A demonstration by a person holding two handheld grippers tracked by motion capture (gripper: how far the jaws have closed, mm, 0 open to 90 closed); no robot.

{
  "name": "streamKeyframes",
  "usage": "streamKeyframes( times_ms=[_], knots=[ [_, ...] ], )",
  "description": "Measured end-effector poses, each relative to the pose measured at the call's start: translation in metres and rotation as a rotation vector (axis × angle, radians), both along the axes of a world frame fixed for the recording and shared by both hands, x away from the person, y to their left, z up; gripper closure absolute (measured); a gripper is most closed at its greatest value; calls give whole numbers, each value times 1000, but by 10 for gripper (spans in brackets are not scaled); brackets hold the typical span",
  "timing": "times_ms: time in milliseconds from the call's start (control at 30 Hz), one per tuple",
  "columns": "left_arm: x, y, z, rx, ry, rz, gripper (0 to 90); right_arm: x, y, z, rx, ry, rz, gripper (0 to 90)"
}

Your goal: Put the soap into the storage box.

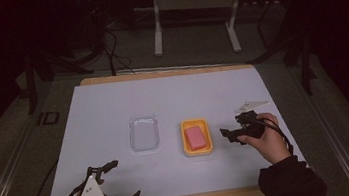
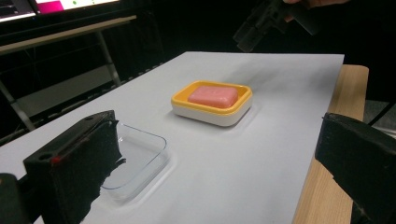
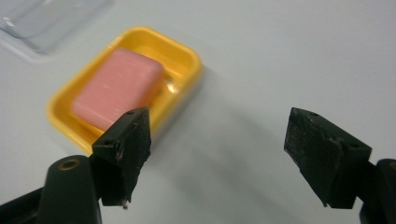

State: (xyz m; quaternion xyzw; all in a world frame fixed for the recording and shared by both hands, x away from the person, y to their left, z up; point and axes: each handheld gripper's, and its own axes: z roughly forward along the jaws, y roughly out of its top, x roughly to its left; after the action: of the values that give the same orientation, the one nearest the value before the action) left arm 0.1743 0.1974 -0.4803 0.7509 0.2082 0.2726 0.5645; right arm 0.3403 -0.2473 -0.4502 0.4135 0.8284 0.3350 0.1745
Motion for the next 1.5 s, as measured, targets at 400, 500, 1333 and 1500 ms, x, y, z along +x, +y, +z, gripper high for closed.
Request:
streamKeyframes(
  times_ms=[400,500,1333,1500],
  knots=[
    [0,-1,0,7,2,2,6,-16,-42,-27,68,-39,-83,249],
    [0,-1,0,9,3,1,6,-19,-49,-33,68,-74,-77,237],
    [1,-3,-2,23,15,-13,6,-33,-65,-56,81,-150,-77,214],
    [1,-2,-2,21,16,-11,6,-32,-64,-58,88,-140,-73,219]
  ],
)
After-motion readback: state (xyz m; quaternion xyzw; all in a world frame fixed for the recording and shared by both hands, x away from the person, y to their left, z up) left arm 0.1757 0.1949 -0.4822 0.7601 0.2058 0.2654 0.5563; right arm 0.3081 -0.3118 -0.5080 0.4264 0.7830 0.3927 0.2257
